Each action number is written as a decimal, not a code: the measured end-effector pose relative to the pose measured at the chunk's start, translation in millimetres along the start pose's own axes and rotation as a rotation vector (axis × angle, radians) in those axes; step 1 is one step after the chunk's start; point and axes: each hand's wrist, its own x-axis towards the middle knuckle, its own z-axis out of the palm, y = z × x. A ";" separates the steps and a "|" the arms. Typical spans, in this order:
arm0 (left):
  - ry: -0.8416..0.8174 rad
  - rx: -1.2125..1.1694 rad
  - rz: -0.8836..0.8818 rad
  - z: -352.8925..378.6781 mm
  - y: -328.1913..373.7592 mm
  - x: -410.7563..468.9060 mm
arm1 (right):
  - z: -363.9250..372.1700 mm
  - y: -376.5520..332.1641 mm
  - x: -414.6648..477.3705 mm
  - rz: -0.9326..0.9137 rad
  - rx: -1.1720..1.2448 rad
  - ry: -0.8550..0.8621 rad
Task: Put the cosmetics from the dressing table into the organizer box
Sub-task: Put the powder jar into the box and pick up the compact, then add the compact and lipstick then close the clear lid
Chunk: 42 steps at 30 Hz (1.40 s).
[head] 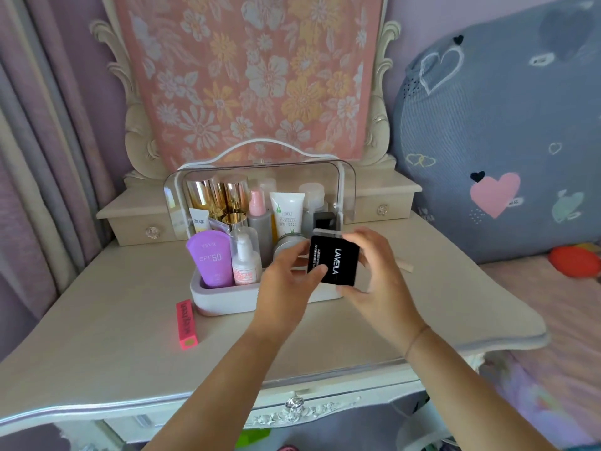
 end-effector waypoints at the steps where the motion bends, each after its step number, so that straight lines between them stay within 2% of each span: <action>1: 0.020 -0.005 -0.010 -1.9 -0.3 4.9 | 5.0 0.5 4.0 0.016 -0.016 -0.011; 8: 0.068 0.079 -0.016 -6.0 -8.8 17.3 | 18.5 15.8 18.4 0.038 -0.074 -0.108; 14: 0.055 0.149 0.028 0.2 -15.6 12.6 | 14.7 24.6 22.8 0.122 0.156 -0.183; 22: 0.130 0.219 0.005 11.4 -17.7 11.3 | 20.5 28.6 28.3 0.163 0.155 -0.037; 27: 0.165 0.238 0.032 12.5 -18.0 8.1 | 21.0 26.5 27.6 0.132 0.141 -0.034; 36: 0.168 0.428 0.063 8.9 -18.2 -3.6 | 19.4 28.8 17.3 0.069 -0.010 -0.007; 40: 0.181 0.522 0.087 7.8 -16.1 -5.5 | 17.2 27.1 11.3 0.048 -0.071 -0.061; 42: 0.165 0.563 0.106 6.7 -17.6 -7.6 | 11.8 29.0 10.8 0.033 -0.108 -0.004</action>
